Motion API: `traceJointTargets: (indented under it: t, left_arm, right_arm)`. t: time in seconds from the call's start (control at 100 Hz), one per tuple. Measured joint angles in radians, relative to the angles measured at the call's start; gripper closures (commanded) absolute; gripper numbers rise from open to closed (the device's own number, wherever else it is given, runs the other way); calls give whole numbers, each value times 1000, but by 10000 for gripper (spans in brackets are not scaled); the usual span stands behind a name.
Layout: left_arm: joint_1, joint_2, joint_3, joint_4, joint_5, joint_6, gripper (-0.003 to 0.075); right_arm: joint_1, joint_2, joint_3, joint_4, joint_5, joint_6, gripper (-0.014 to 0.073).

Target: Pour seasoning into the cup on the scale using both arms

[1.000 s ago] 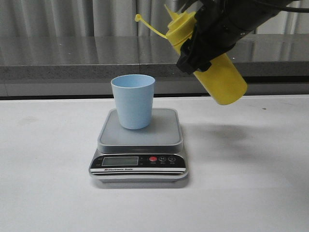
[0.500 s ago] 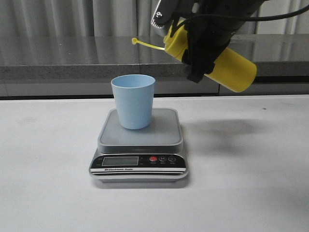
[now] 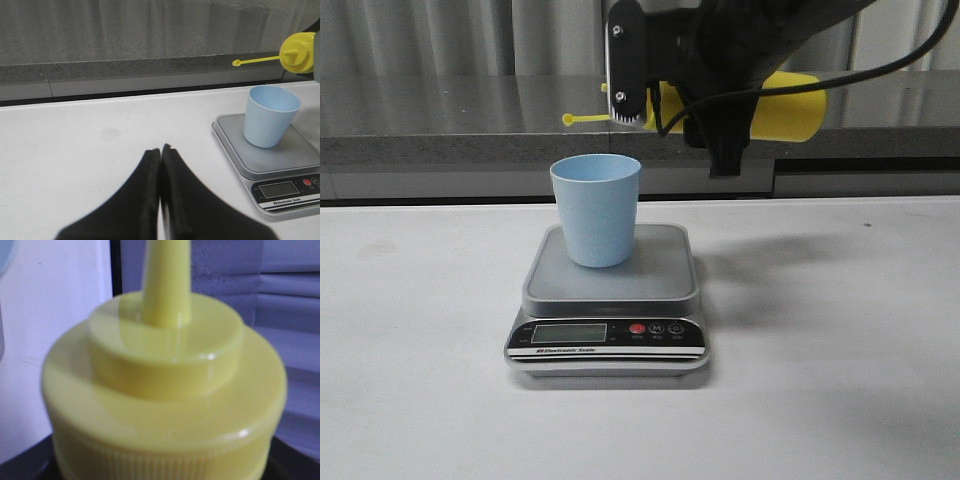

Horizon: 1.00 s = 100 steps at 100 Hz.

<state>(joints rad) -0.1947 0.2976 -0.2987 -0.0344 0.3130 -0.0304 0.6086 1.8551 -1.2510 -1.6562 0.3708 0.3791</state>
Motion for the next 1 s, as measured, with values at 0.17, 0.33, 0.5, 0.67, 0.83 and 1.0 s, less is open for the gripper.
traceJointTargets:
  t: [0.17, 0.33, 0.5, 0.67, 0.83, 1.0]
  left_arm:
    - [0, 0, 0, 0, -1, 0, 741]
    - [0, 0, 0, 0, -1, 0, 741]
    - [0, 0, 0, 0, -1, 0, 741]
    - [0, 0, 0, 0, -1, 0, 741]
    - [0, 0, 0, 0, -1, 0, 741]
    - [0, 0, 0, 0, -1, 0, 741]
  right_arm:
    - [11, 11, 6, -63, 9, -7, 652]
    - [11, 11, 35, -97, 25, -88, 652]
    - [11, 11, 79, -101, 25, -202, 652]
    - [11, 11, 84, -105, 25, -226, 652]
    - [11, 11, 84, -105, 25, -230, 652]
    - [11, 11, 84, -102, 25, -219, 652]
